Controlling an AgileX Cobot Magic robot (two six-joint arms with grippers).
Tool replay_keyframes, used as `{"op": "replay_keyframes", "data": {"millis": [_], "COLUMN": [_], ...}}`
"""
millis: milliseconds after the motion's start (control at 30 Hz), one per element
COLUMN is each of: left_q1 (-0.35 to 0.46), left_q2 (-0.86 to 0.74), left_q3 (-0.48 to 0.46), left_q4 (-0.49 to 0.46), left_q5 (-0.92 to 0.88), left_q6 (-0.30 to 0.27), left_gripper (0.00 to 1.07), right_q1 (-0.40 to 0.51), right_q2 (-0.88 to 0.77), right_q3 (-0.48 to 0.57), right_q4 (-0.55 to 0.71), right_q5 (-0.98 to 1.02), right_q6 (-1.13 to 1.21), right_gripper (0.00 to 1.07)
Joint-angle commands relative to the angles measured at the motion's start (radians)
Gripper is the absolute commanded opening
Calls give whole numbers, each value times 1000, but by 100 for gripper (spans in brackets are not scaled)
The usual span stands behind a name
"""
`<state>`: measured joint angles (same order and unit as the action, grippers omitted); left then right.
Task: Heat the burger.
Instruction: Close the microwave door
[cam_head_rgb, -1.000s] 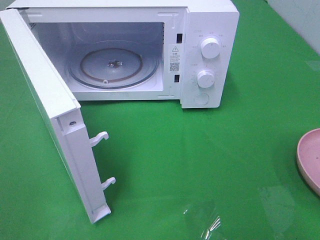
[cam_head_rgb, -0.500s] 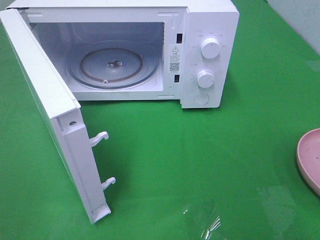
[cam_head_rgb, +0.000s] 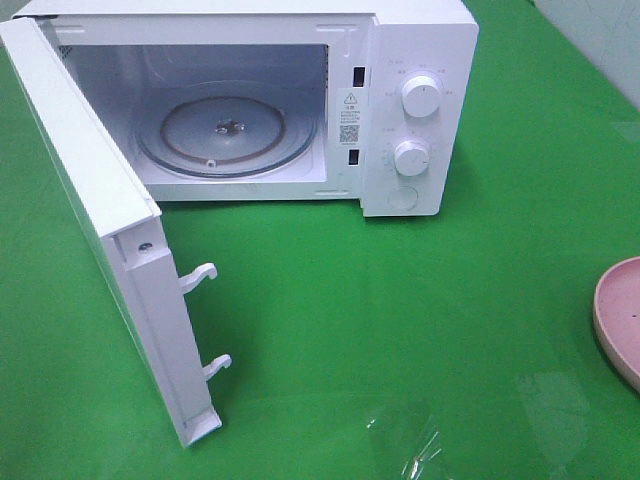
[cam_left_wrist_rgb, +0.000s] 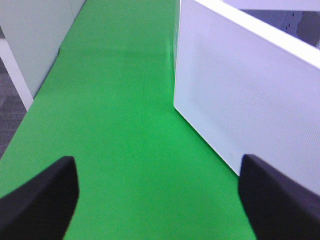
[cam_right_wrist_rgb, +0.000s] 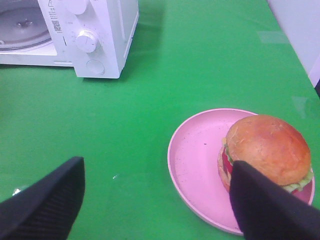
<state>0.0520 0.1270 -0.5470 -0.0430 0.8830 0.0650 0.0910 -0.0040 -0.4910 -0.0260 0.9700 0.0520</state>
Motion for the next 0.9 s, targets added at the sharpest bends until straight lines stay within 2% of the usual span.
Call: {"op": "replay_keyframes", "data": {"millis": [33, 100, 200, 233, 267, 433, 500, 533, 567, 600, 667, 700, 733, 900], "left_q1": [2, 2, 2, 2, 2, 1, -2, -2, -2, -2, -2, -2, -2, -2], "left_q2": [21, 76, 91, 128, 165, 212, 284, 284, 327, 327, 394, 394, 440, 545], "left_q3": [13, 53, 61, 83, 109, 141, 187, 187, 213, 213, 256, 256, 289, 318], "left_q4": [3, 5, 5, 5, 0, -13, -13, -13, -13, -13, -13, -13, -13, -6], "left_q5": [-81, -214, -242, -303, -392, -528, -709, -709, -808, -808, -955, -955, -1053, -1197], "left_q6": [3, 3, 3, 3, 3, 3, 4, 4, 6, 6, 6, 6, 6, 6], "left_gripper": [50, 14, 8, 0, 0, 0, 0, 0, 0, 0, 0, 0, 0, 0], "right_q1": [-7, -7, -7, -7, -7, -7, -7, -7, -7, -7, -7, -7, -7, -7], "right_q2": [-25, -25, -25, -25, -25, -25, -25, -25, -25, -25, -25, -25, -25, -25], "right_q3": [2, 2, 2, 2, 2, 2, 2, 2, 2, 2, 2, 2, 2, 2], "right_q4": [2, 2, 2, 2, 2, 2, 2, 2, 2, 2, 2, 2, 2, 2], "right_q5": [-9, -9, -9, -9, -9, -9, -9, -9, -9, -9, -9, -9, -9, -9], "right_q6": [-11, -11, -11, -11, -11, -11, -11, -11, -11, -11, -11, -11, -11, -11], "right_gripper": [76, 76, 76, 76, 76, 76, 76, 76, 76, 76, 76, 76, 76, 76]}}
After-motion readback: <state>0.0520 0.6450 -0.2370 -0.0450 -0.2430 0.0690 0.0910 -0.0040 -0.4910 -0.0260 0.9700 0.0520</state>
